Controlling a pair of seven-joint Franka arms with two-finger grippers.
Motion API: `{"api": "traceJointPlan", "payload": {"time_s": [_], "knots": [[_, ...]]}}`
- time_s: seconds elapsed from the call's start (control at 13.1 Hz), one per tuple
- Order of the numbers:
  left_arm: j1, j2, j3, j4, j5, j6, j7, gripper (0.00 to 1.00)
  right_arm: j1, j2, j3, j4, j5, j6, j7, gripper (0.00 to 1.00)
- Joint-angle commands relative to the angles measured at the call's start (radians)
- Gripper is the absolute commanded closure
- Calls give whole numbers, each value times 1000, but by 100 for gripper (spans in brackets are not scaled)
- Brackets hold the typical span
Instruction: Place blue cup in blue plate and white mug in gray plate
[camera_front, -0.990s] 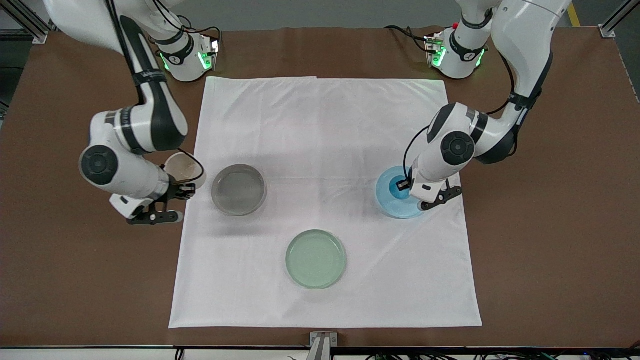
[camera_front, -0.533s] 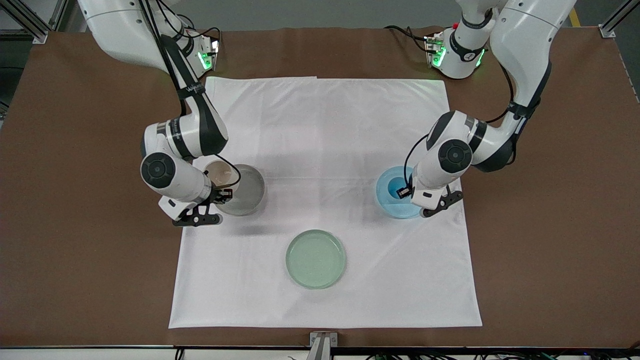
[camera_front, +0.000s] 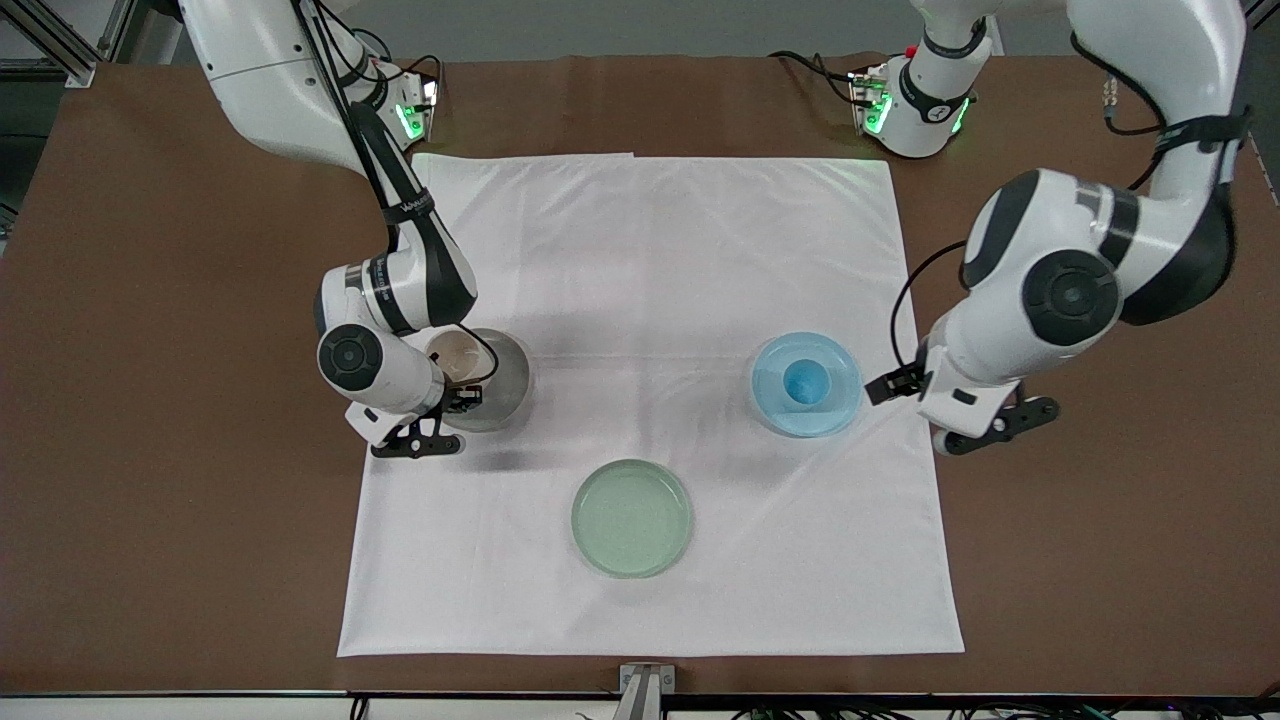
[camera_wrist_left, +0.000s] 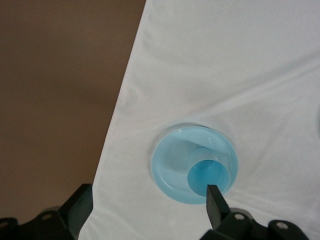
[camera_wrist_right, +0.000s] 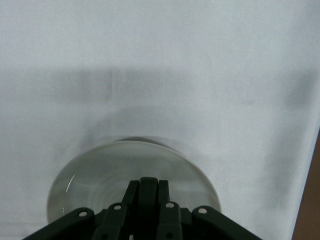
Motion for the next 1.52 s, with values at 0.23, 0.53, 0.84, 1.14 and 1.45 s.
{"api": "traceJointPlan", "payload": {"time_s": [0.23,0.53,0.84,1.14,1.45], "knots": [[139,-148,-4,40,22,-94,219,0,25,42,-9,39,24,4,4,96],[196,-279,-5,37,5,-199,402,0,41,58,-7,57,24,2,5,95],[91,-410,187,-59,-83,-222,526,0,44,29,-10,49,19,-41,1,0],[29,-454,258,-103,-118,-246,526,0,19,-242,-73,40,8,-431,-3,0],[14,-460,249,-110,-119,-248,522,0,7,-509,-179,-70,-80,-587,-15,0]]}}
